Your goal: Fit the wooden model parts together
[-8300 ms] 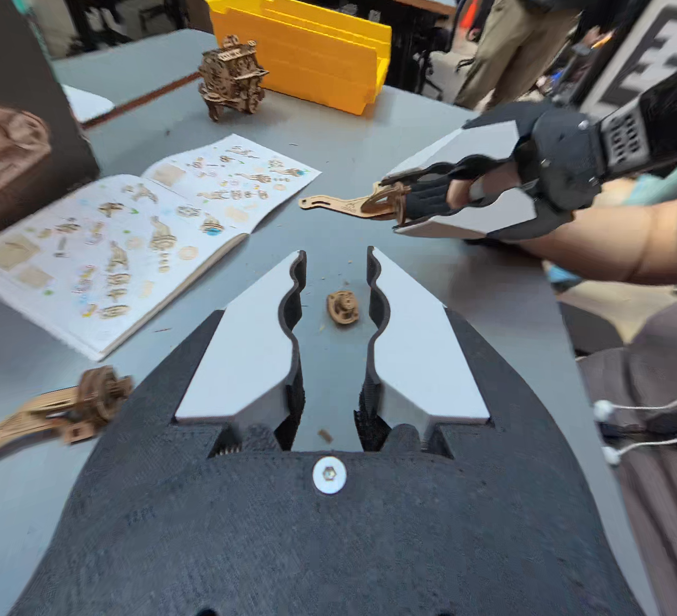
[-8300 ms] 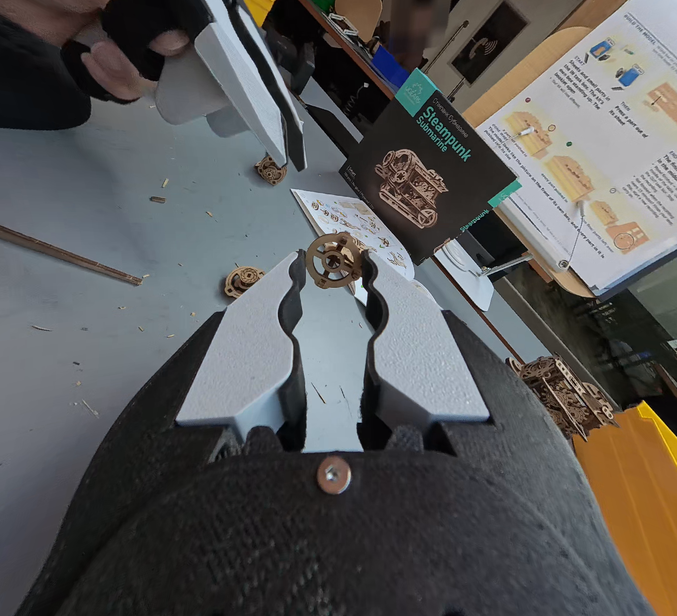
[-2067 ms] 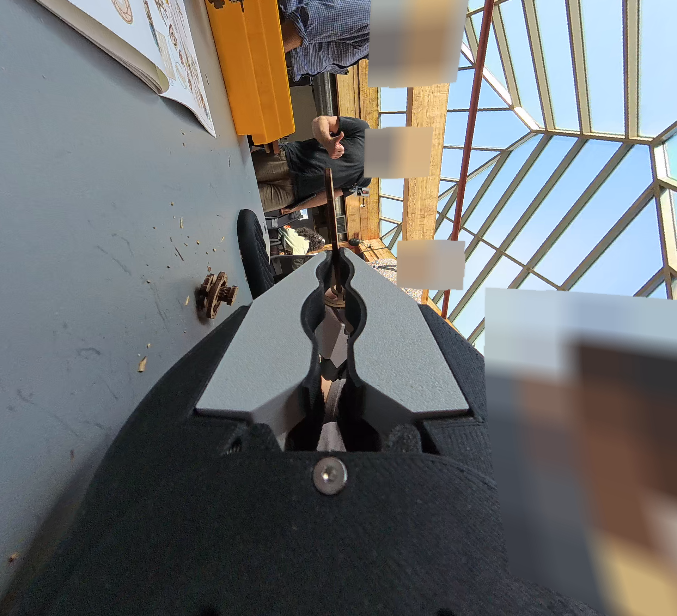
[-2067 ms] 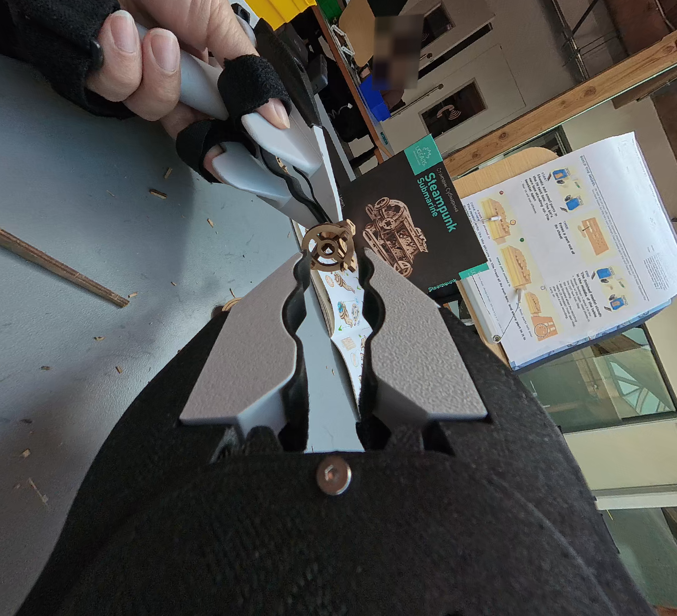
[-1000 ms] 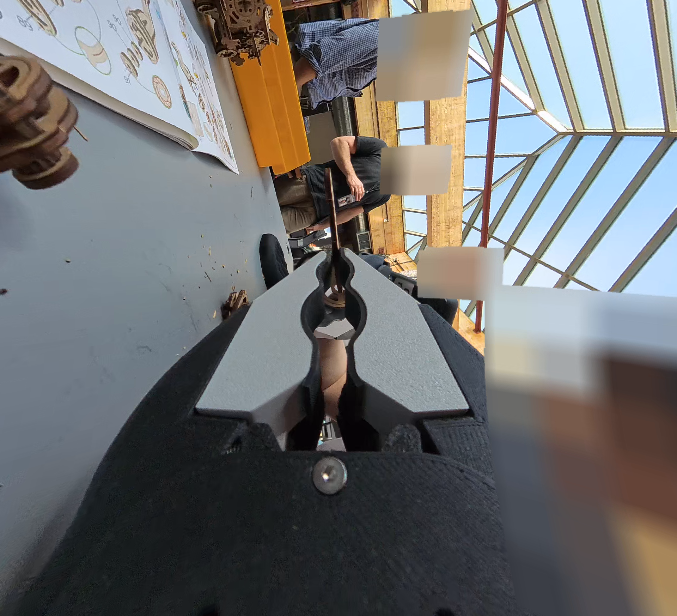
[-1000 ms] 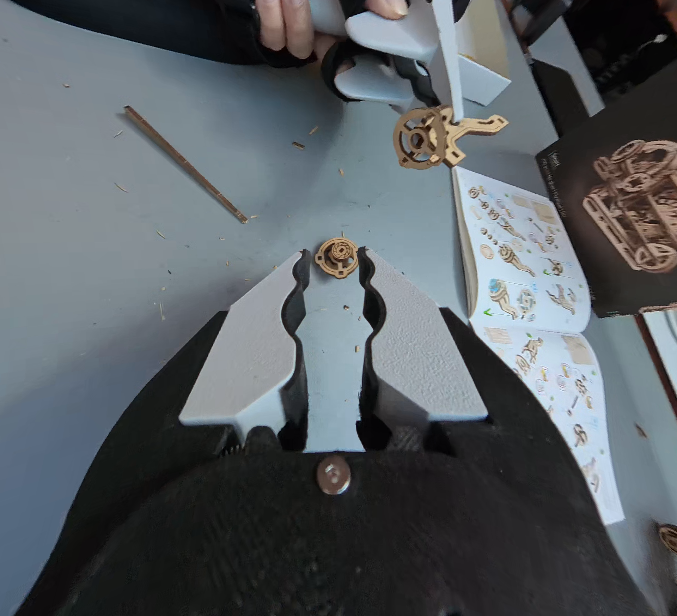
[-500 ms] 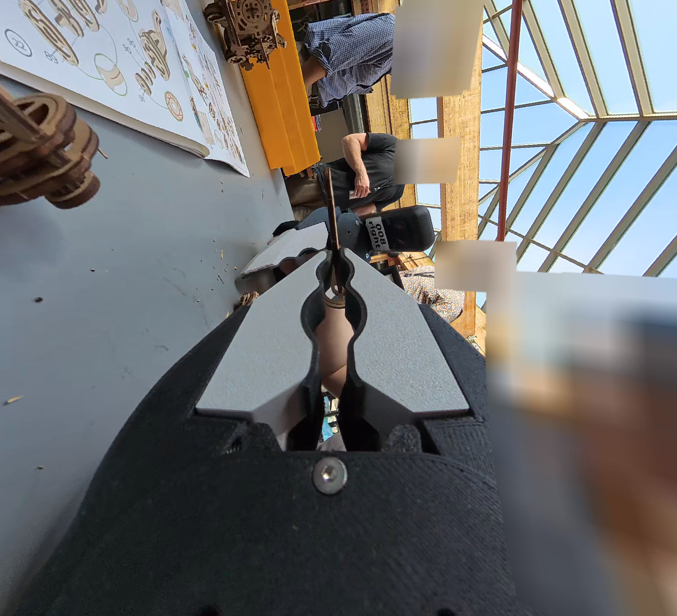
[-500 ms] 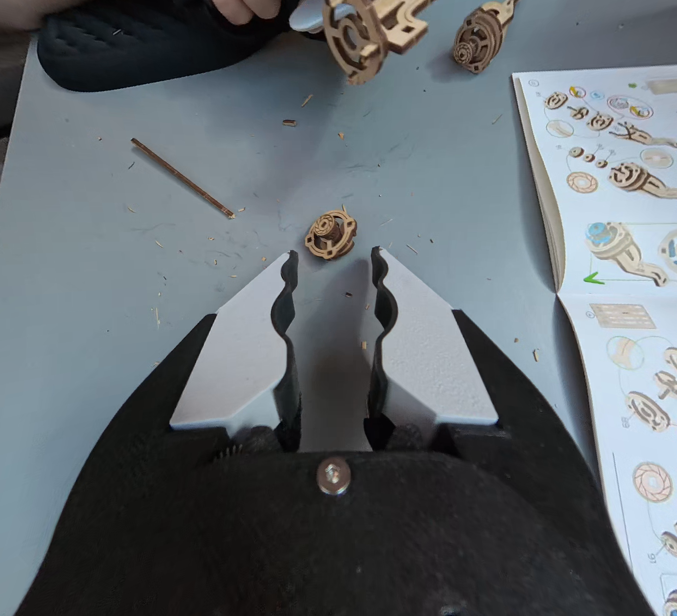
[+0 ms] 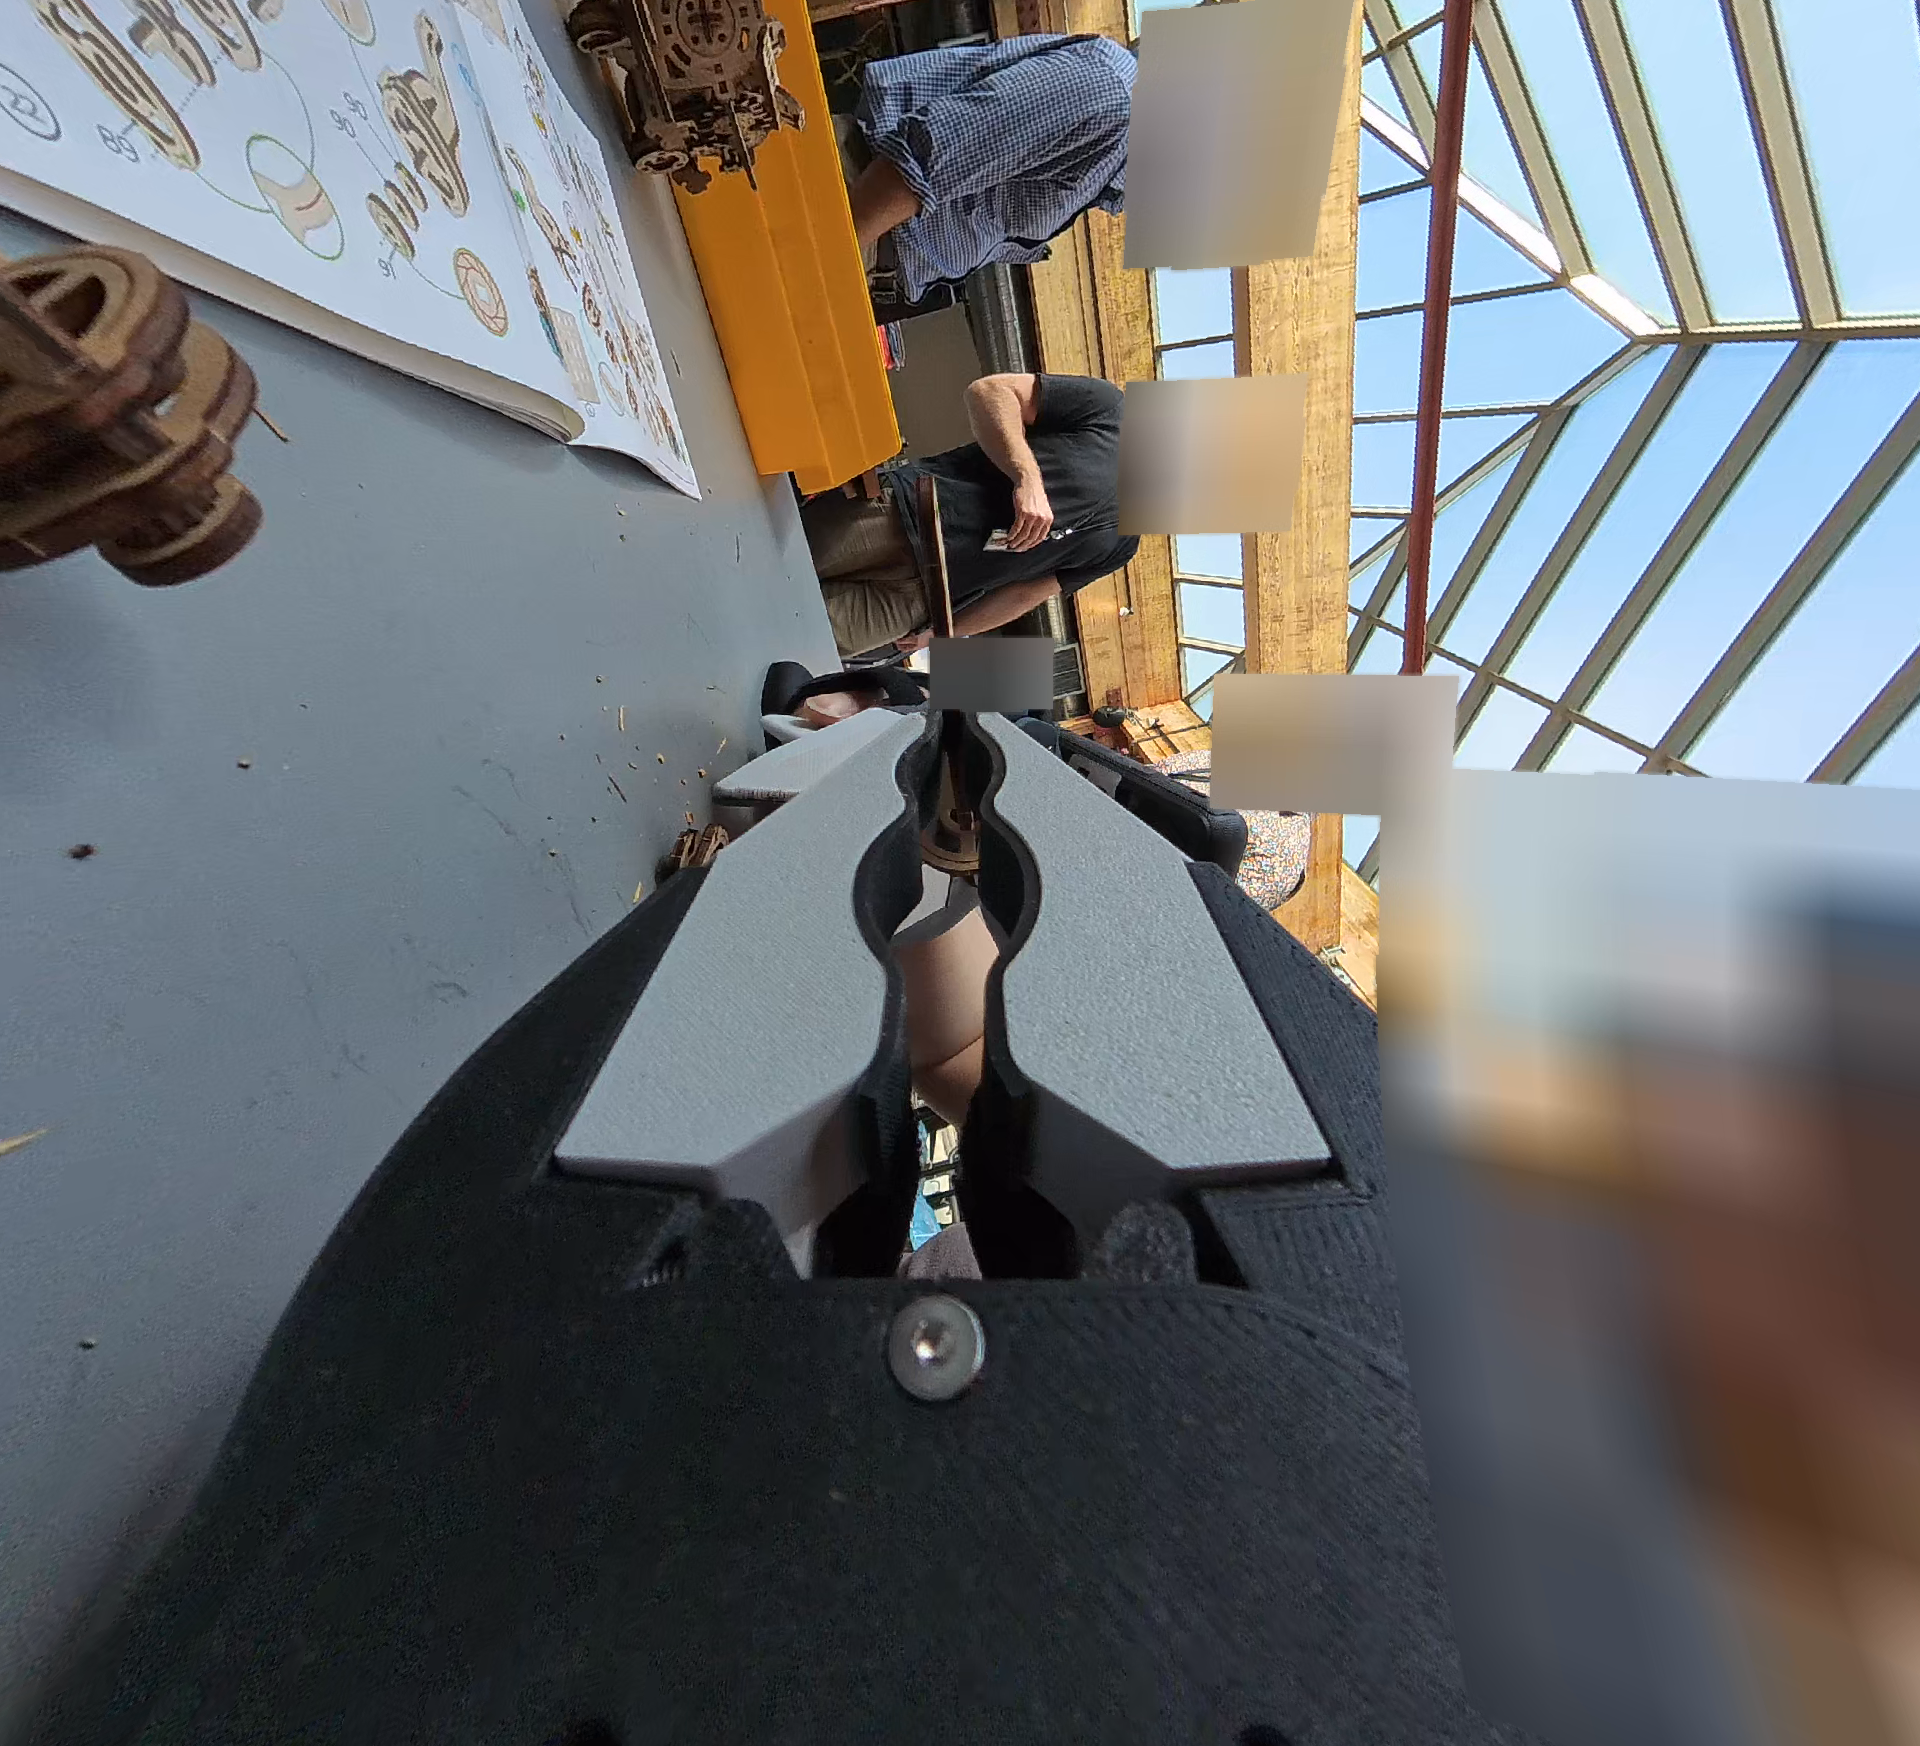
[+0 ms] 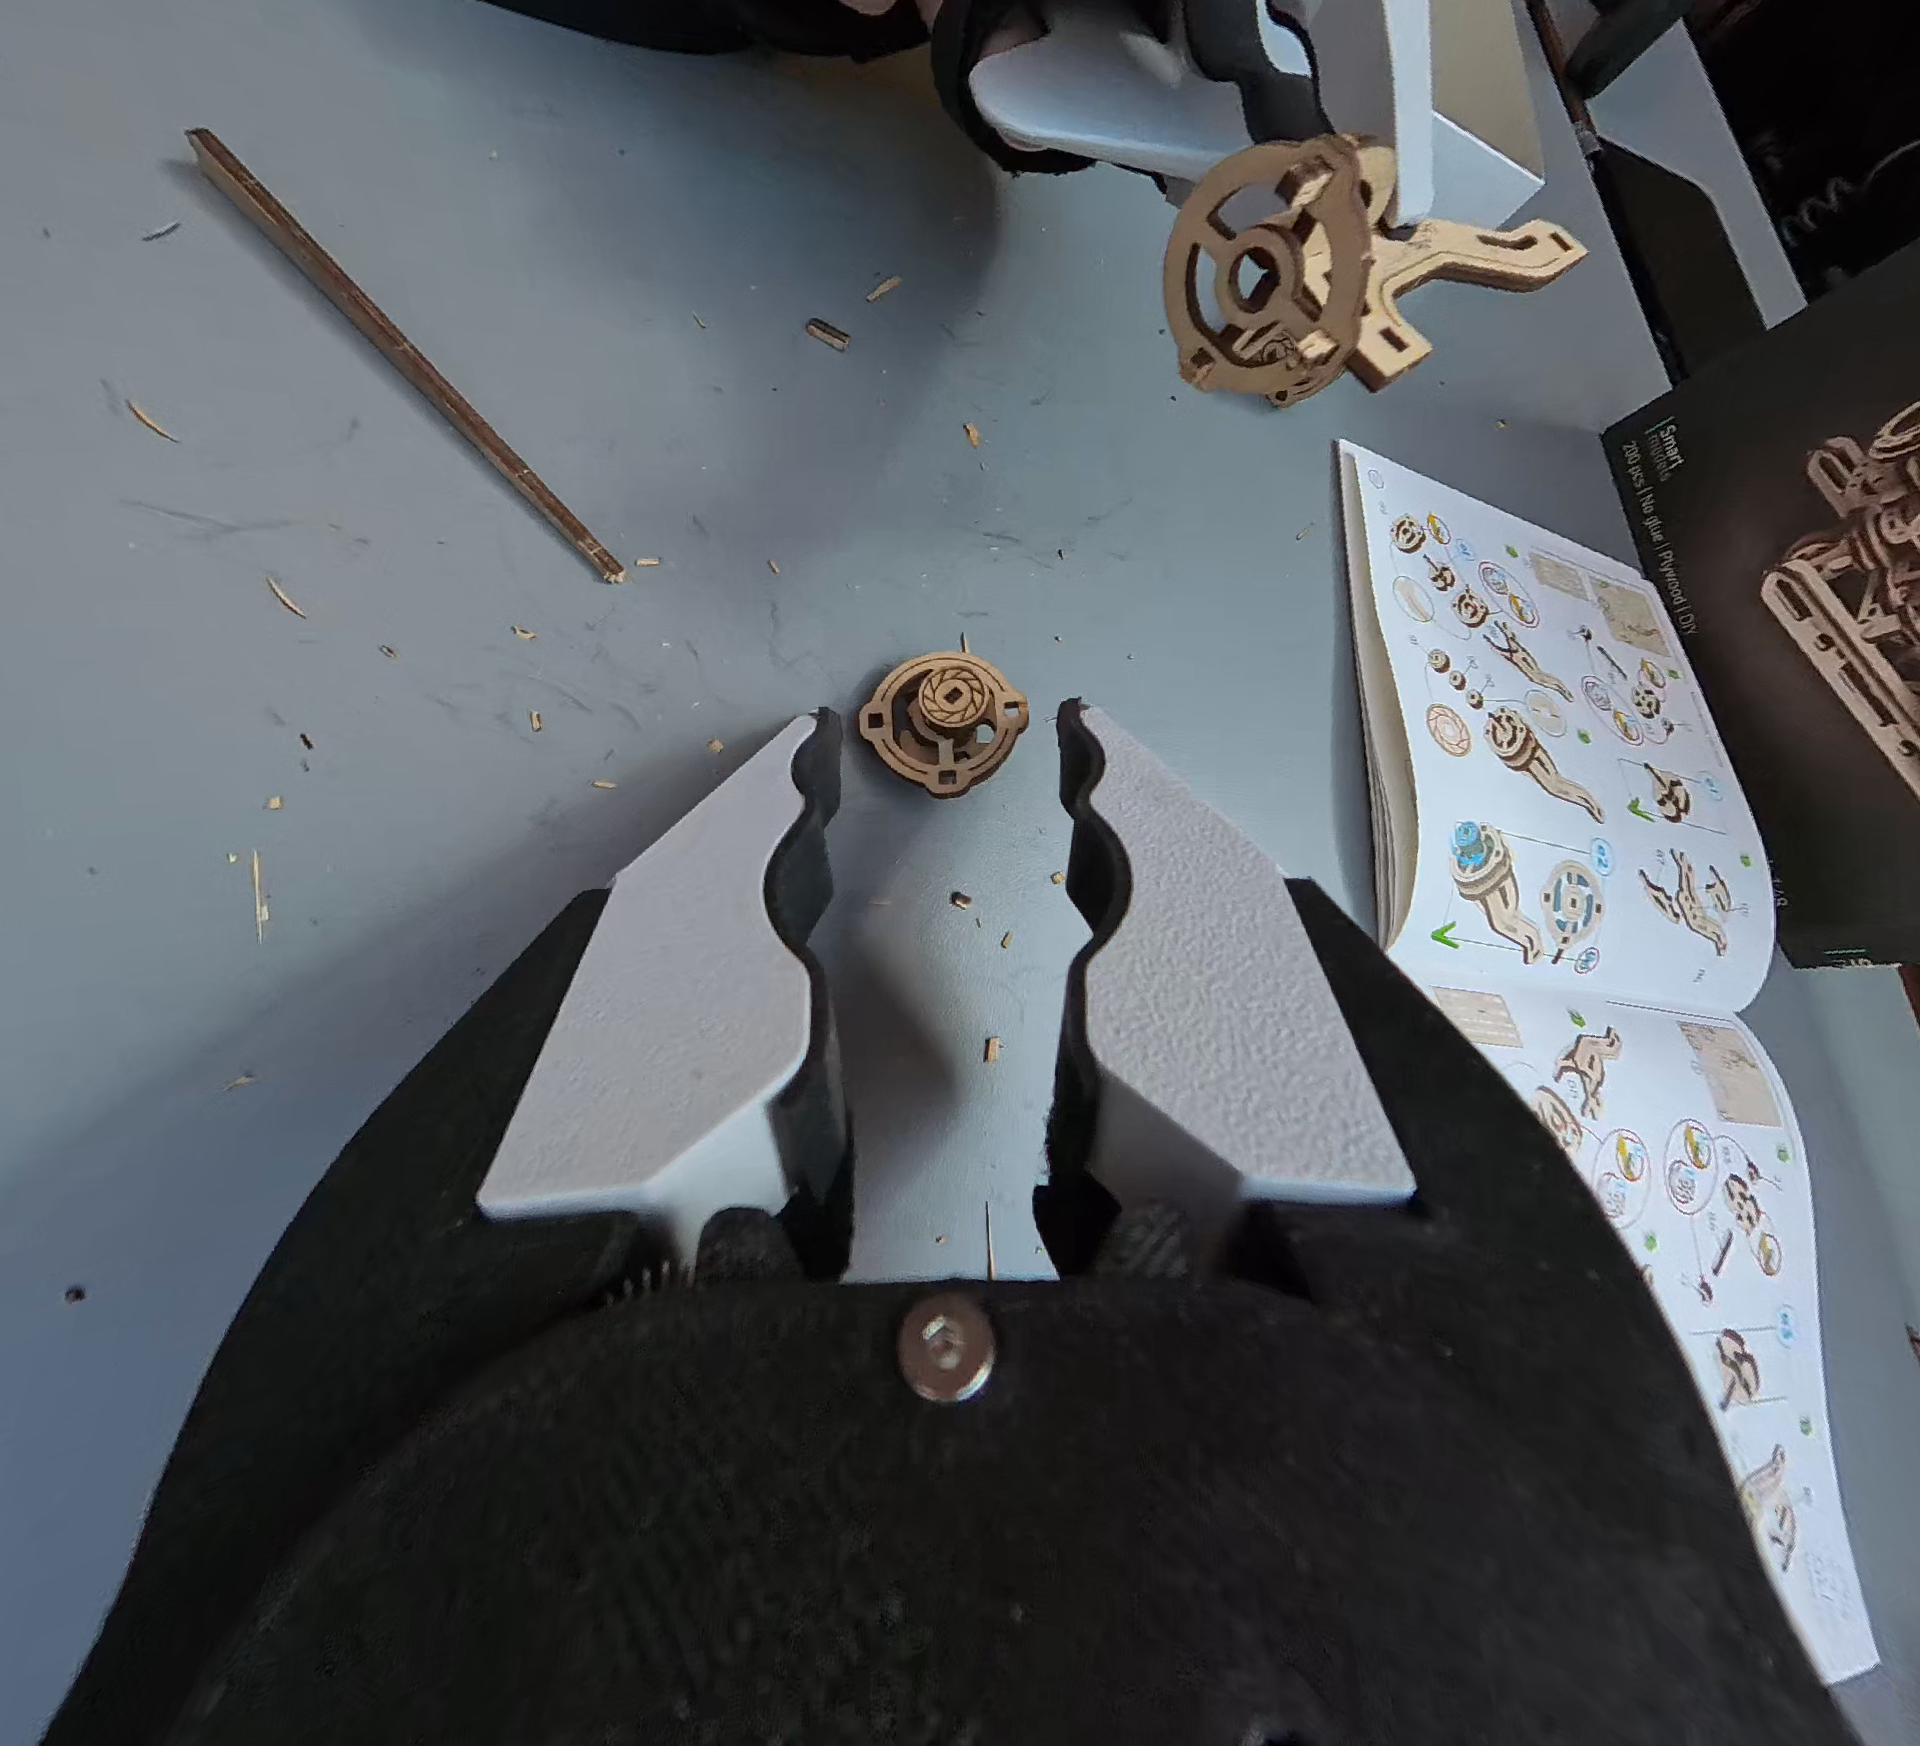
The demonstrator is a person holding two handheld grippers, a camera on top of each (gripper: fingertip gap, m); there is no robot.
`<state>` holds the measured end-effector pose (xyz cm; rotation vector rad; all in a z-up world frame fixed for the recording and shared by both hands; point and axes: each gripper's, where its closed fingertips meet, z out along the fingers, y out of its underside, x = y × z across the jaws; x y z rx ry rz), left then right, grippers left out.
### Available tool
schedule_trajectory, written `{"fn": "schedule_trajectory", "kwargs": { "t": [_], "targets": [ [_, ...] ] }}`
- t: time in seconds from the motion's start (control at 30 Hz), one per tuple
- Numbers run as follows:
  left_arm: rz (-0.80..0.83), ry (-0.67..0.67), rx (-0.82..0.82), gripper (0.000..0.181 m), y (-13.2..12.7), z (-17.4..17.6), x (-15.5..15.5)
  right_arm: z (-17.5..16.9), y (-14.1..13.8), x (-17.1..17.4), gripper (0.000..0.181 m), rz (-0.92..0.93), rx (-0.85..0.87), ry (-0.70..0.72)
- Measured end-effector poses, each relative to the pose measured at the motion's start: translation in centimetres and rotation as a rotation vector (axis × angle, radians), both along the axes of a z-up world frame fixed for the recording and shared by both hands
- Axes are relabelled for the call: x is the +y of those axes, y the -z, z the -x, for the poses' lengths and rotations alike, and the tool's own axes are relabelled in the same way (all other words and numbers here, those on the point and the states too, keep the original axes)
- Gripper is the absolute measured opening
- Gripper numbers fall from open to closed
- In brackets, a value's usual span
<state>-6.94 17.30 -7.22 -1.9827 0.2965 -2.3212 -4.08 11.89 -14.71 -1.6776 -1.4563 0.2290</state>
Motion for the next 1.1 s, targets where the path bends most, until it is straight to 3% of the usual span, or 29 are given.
{"fn": "schedule_trajectory", "kwargs": {
  "t": [0.23,0.47,0.9,1.1],
  "targets": [
    [0.002,0.009,0.001,0.0,0.1,-0.1,-0.2,-0.2,0.4,0.4,0.027,0.069,0.023,0.03],
    [0.001,0.004,0.003,0.0,0.1,-0.1,-0.1,-0.9,0.1,0.2,0.025,-0.028,-0.03,0.059],
    [0.012,0.033,0.003,0.0,0.3,-0.5,-0.8,-1.6,-6.1,-1.2,0.024,-0.291,0.146,0.078],
    [0.06,0.064,-0.026,0.0,0.3,-1.2,-1.7,-1.6,-6.5,-1.7,0.025,-0.342,0.131,0.079]
  ]
}}
